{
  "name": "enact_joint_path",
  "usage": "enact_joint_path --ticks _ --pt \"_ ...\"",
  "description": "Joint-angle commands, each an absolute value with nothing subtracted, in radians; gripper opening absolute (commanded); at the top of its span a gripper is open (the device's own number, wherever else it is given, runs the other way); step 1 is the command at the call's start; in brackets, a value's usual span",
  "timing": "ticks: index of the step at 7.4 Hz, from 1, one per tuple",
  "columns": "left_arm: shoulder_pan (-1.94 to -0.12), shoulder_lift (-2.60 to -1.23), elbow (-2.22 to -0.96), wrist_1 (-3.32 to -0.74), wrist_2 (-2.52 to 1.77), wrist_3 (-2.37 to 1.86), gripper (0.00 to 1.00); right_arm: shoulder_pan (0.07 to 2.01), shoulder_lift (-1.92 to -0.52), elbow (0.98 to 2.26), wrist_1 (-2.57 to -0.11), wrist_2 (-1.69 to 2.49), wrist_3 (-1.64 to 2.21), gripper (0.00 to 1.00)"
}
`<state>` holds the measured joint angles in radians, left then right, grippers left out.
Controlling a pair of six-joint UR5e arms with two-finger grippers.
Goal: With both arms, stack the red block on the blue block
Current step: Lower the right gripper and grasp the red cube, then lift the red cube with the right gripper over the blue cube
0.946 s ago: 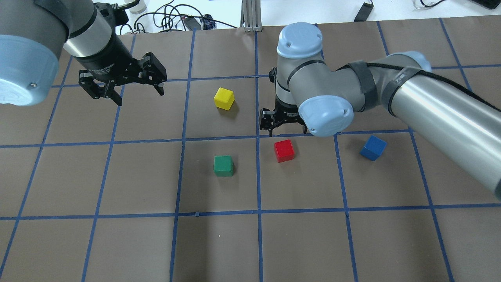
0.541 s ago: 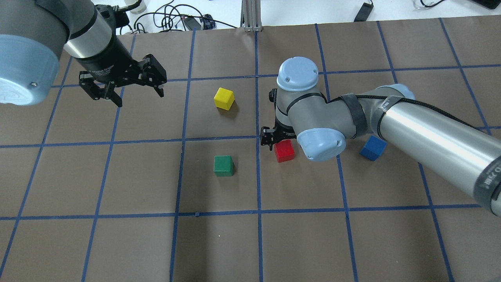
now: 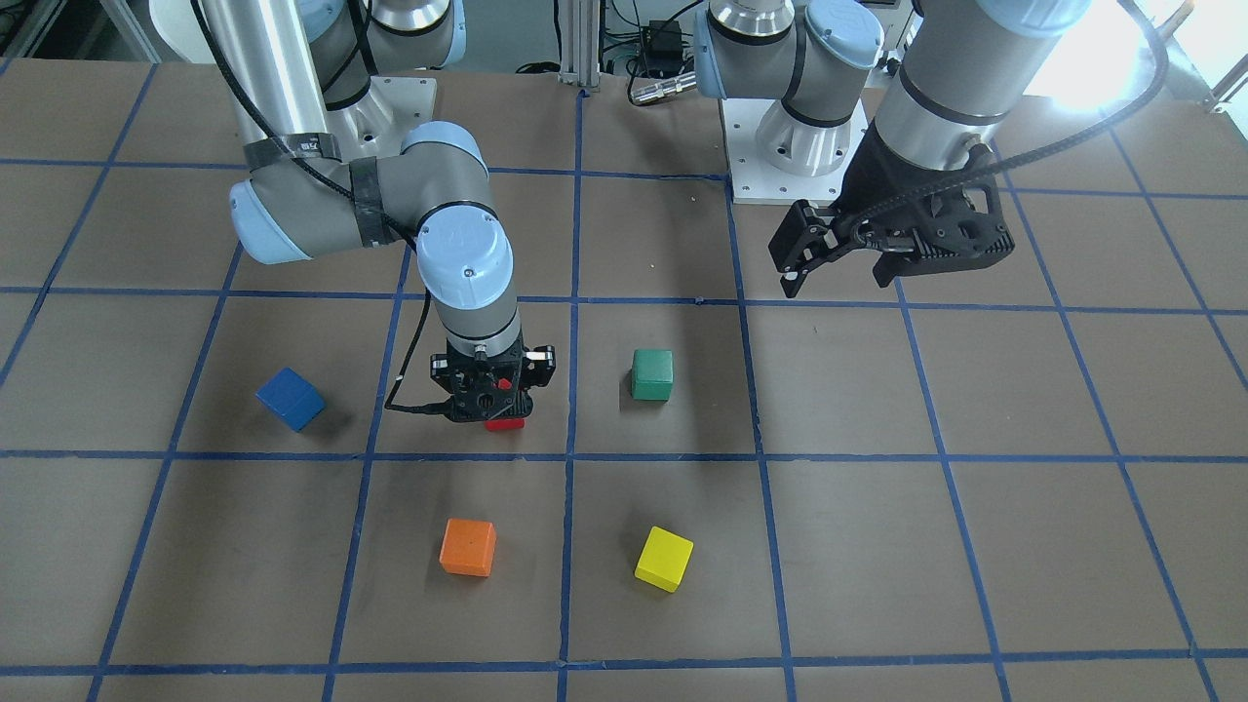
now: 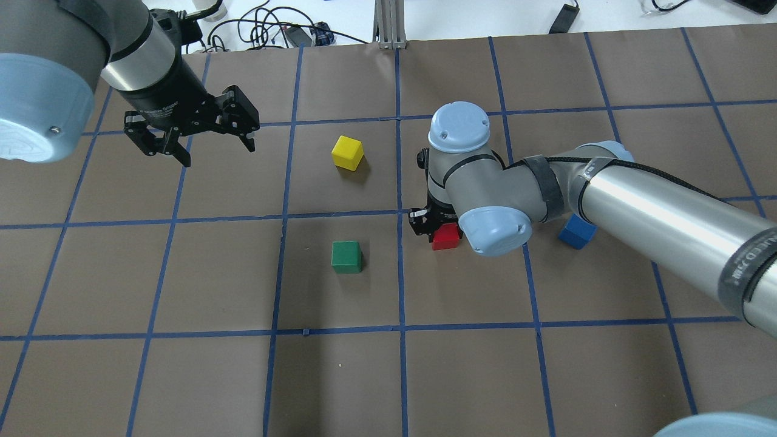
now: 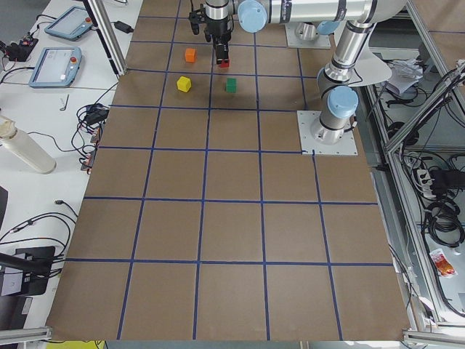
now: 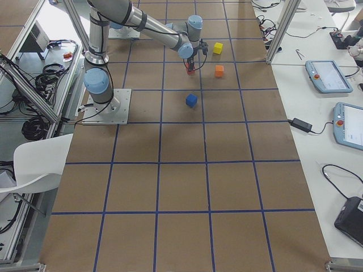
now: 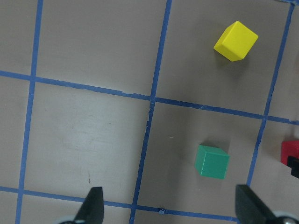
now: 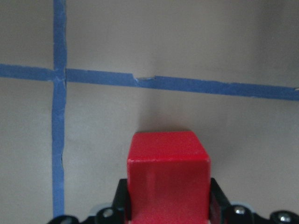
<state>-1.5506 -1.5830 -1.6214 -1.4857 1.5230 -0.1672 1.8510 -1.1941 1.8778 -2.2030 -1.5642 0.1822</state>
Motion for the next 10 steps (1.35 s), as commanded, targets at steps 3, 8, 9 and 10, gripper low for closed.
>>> enact_joint_path --ticks 3,8,9,10 --pt "-1.551 -1.582 -1.620 -1.483 1.523 -0.167 1.00 1.707 -1.317 1.775 -1.934 -1.609 0.050 0.01" --pt "-1.551 -1.585 -1.620 -1.483 1.523 -0.167 1.00 1.382 -1.447 1.860 -1.844 -1.643 -0.307 0.00" --pt "-1.551 -1.583 -1.620 -1.483 1.523 -0.167 1.00 1.381 -1.444 1.893 -1.900 -1.631 -0.276 0.00" --pt "-1.551 -1.585 -1.621 -1.483 1.523 -0.167 1.00 1.382 -1.431 1.907 -1.961 -1.629 -0.094 0.00"
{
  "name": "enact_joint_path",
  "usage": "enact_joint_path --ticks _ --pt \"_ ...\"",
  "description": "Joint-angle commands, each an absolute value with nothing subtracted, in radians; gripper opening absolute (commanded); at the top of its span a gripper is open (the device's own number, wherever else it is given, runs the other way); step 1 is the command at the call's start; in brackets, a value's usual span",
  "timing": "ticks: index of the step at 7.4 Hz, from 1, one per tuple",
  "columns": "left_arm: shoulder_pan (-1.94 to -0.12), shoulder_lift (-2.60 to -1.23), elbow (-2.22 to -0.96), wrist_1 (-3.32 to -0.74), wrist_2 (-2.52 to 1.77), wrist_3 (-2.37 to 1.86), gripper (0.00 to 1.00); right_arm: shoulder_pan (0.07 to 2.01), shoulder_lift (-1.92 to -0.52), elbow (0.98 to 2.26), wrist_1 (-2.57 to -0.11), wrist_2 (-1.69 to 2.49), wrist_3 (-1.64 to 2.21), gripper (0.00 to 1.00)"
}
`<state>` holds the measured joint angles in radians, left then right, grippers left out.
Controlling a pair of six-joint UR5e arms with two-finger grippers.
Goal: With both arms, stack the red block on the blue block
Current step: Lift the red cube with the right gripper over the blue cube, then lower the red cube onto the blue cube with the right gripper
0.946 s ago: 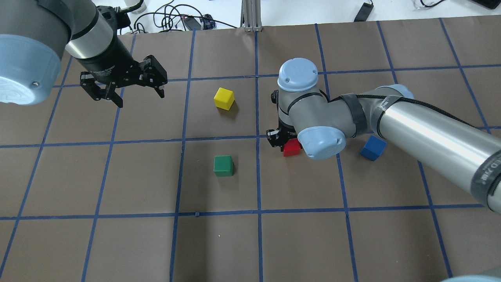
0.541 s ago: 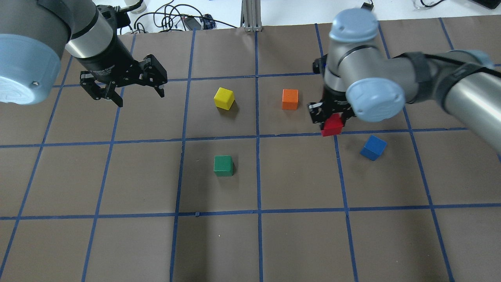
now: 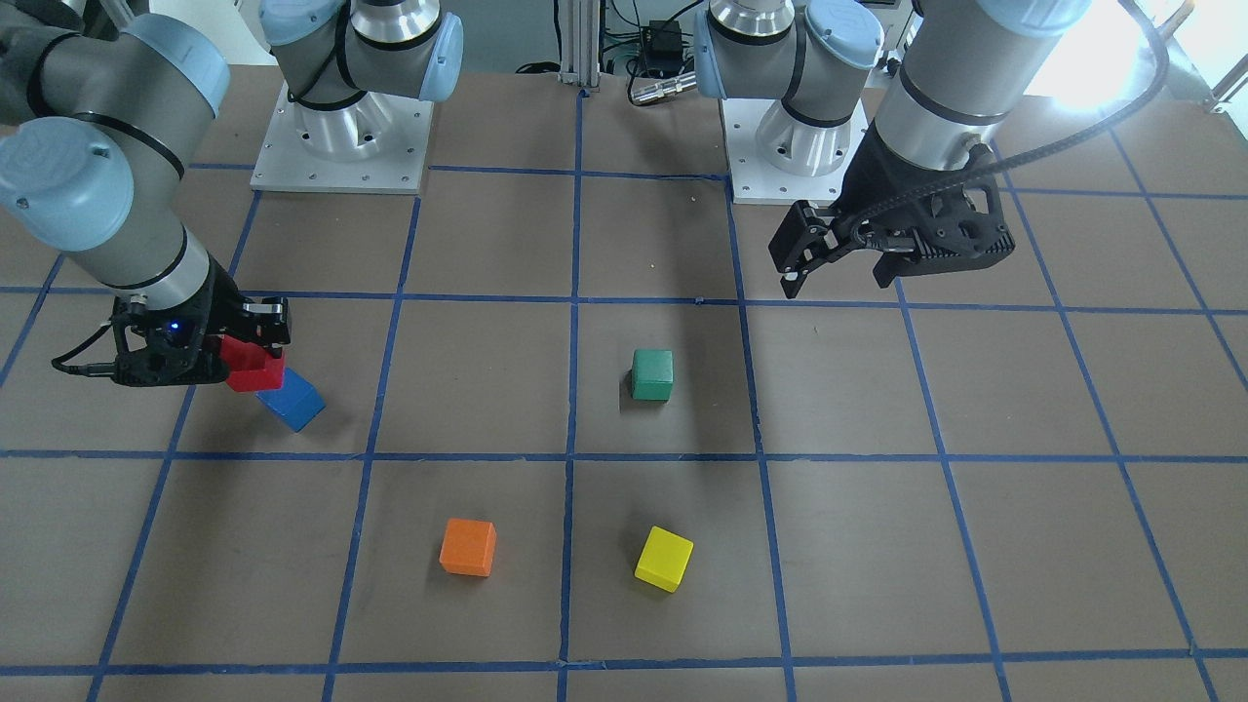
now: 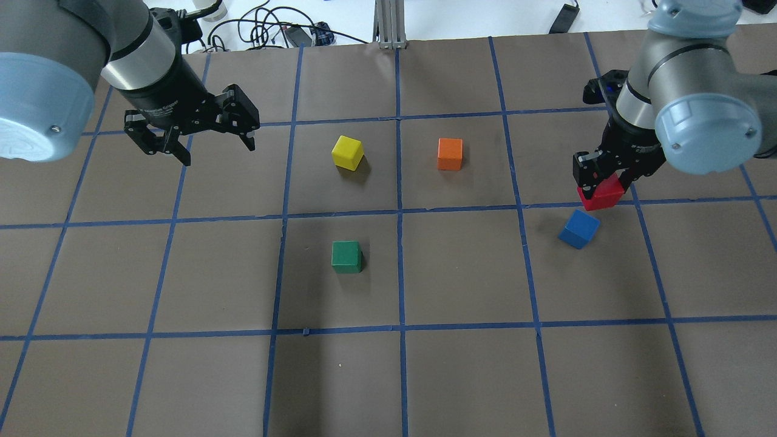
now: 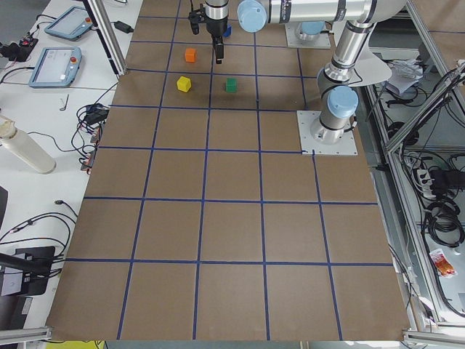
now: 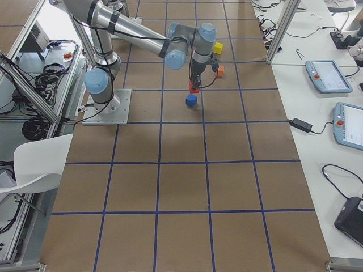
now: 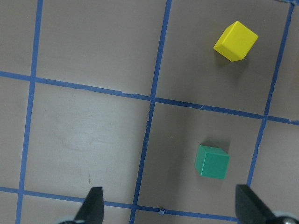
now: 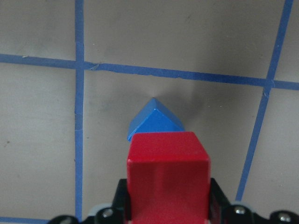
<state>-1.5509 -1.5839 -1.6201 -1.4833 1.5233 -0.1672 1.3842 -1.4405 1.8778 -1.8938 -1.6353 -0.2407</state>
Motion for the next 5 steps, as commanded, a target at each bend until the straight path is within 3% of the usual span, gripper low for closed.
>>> enact_joint_path --ticks 1,5 --pt "-1.551 -1.585 -1.620 -1.483 1.523 -0.167 1.00 1.381 -1.422 1.914 -1.968 -1.631 -0.037 0.00" --pt "-1.551 -1.588 -1.620 -1.483 1.522 -0.167 1.00 1.378 -1.401 1.925 -1.982 -1.631 0.115 0.00"
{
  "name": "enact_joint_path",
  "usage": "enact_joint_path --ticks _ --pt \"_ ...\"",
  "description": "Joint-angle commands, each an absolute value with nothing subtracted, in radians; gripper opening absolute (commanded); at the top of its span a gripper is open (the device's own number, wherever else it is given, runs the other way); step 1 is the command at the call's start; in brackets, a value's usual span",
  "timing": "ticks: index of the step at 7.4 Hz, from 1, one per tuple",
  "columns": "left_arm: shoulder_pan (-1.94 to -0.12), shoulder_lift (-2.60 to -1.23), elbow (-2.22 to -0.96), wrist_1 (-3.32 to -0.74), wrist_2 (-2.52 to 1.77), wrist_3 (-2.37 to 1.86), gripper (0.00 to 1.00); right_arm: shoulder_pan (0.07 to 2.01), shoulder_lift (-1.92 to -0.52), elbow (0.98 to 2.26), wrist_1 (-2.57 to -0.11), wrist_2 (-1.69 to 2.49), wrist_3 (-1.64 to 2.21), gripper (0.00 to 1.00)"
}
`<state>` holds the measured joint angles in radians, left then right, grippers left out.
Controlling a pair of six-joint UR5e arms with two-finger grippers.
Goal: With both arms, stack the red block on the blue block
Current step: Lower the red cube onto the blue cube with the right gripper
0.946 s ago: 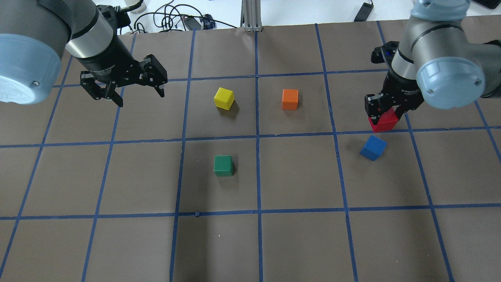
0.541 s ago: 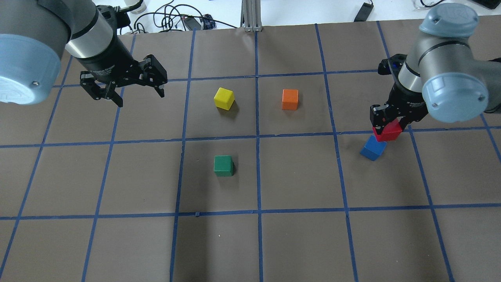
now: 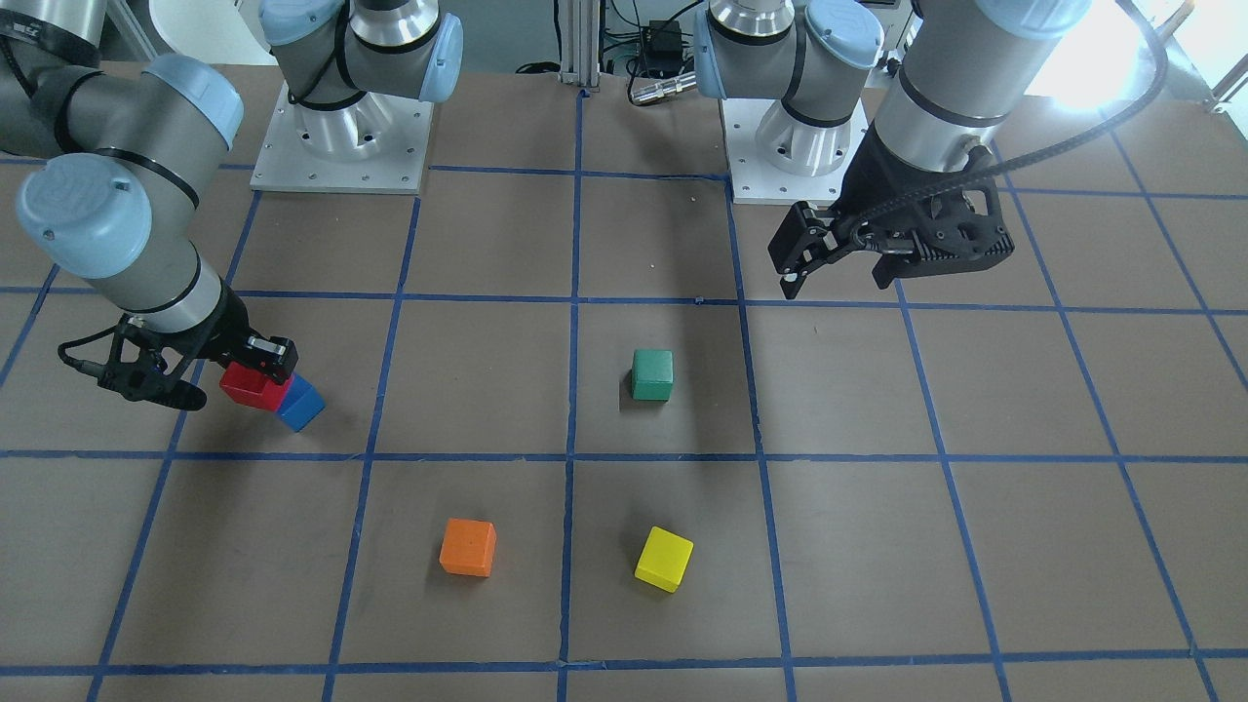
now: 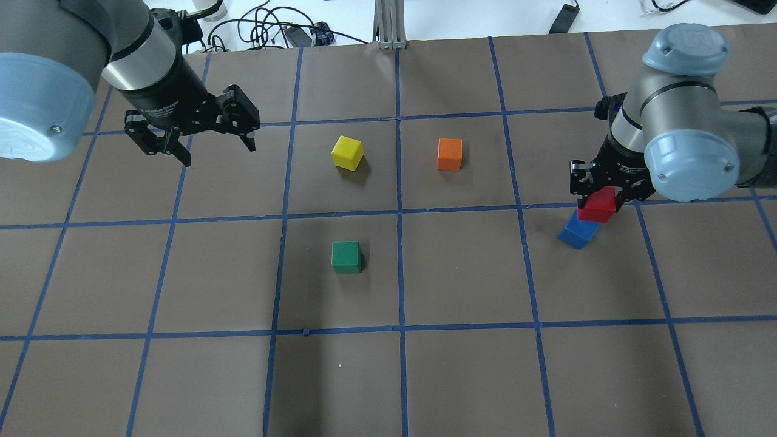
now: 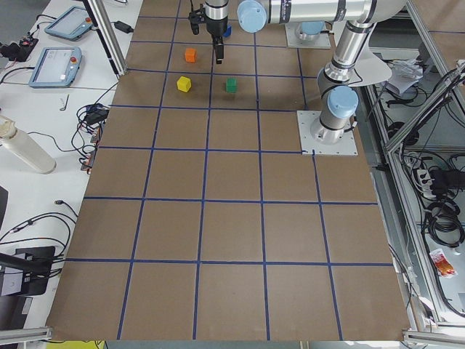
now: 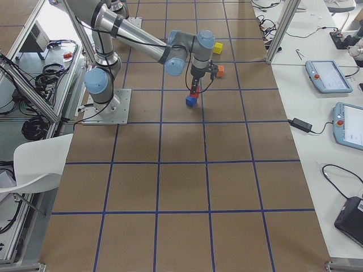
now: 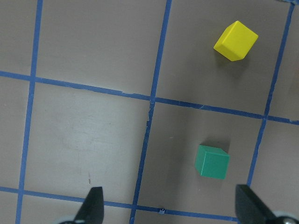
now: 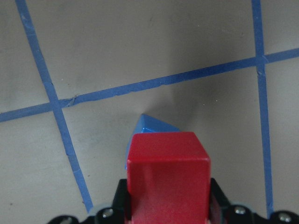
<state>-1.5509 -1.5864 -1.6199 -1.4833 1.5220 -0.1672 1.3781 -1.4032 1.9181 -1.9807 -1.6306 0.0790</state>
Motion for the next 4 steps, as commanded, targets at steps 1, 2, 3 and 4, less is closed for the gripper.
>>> enact_joint_path --ticks 1,2,3,4 --pt "-1.551 -1.588 -1.621 -1.483 1.522 -0.167 1.00 1.379 -1.401 1.940 -1.973 -1.631 0.145 0.00" --pt "-1.551 -1.588 -1.620 -1.483 1.520 -0.167 1.00 1.378 -1.411 1.957 -1.976 -1.631 0.172 0.00" --pt "-1.551 -1.588 -1.620 -1.483 1.522 -0.167 1.00 1.379 -1.410 1.959 -1.985 -1.631 0.184 0.00" --pt "-1.551 -1.588 -1.620 -1.483 1.520 -0.167 1.00 1.379 -1.411 1.960 -1.999 -1.629 0.202 0.00"
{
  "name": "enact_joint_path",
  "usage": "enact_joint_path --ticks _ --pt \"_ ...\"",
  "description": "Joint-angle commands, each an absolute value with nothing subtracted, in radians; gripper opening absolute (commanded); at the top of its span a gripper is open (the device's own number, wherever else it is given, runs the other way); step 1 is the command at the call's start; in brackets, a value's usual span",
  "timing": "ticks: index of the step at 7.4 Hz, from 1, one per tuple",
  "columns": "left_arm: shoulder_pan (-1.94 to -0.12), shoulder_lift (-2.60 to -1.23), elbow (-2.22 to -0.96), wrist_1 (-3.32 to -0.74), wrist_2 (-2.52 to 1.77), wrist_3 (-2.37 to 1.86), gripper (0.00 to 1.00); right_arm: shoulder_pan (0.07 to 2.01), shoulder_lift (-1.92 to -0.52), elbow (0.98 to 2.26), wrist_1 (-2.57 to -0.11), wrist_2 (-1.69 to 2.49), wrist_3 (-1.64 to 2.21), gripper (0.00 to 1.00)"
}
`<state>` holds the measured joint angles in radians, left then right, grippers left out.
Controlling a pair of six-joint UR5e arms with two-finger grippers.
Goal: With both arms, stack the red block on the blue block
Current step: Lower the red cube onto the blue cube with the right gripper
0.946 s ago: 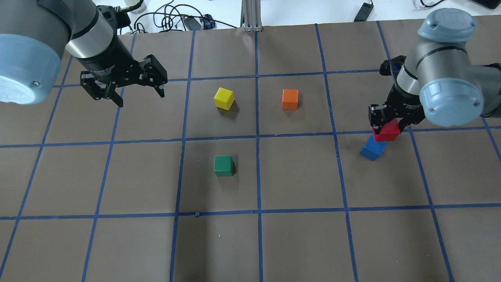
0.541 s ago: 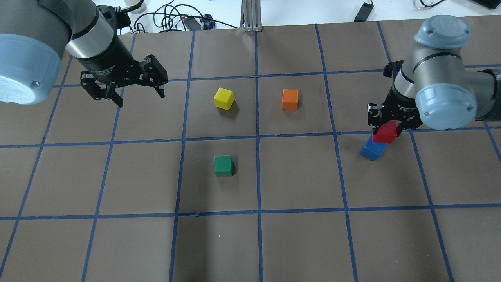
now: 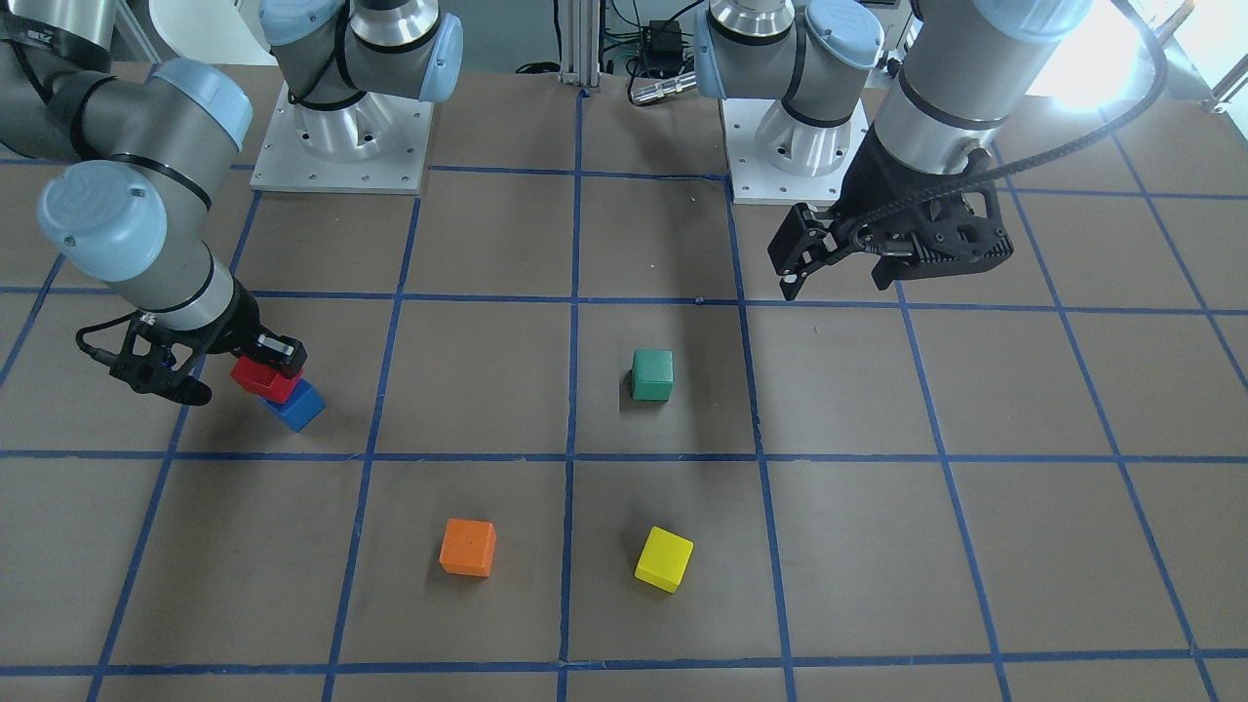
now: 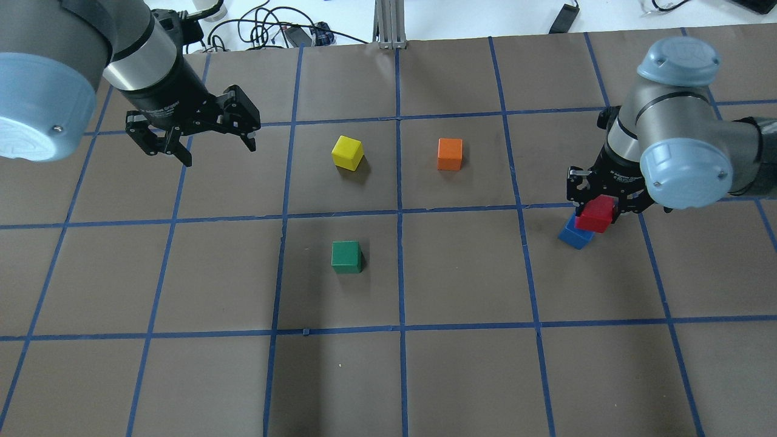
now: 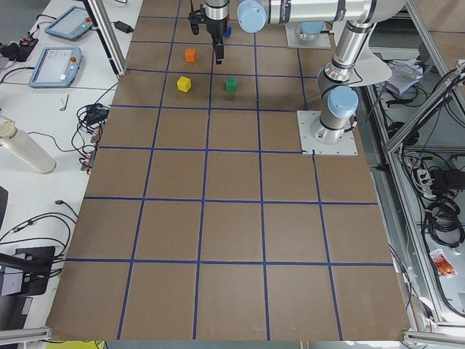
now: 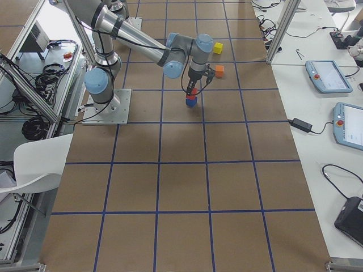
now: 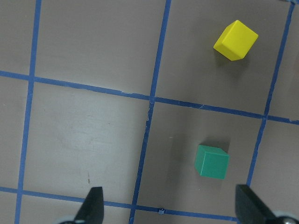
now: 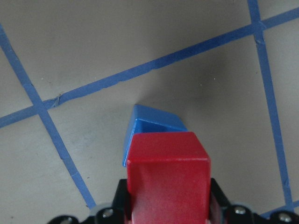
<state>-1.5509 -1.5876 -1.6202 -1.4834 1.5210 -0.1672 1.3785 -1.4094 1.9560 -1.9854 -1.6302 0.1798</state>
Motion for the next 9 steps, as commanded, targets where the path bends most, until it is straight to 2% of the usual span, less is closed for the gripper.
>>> enact_joint_path --ticks 1,7,9 --pt "-1.551 -1.588 -1.620 -1.485 1.522 -0.166 1.00 1.378 -1.410 1.962 -2.020 -1.629 0.224 0.00" --pt "-1.551 -1.586 -1.620 -1.483 1.519 -0.166 1.00 1.378 -1.410 1.993 -2.069 -1.589 0.342 0.00" --pt "-1.551 -1.586 -1.620 -1.483 1.519 -0.166 1.00 1.378 -1.411 2.013 -2.080 -1.591 0.334 0.06"
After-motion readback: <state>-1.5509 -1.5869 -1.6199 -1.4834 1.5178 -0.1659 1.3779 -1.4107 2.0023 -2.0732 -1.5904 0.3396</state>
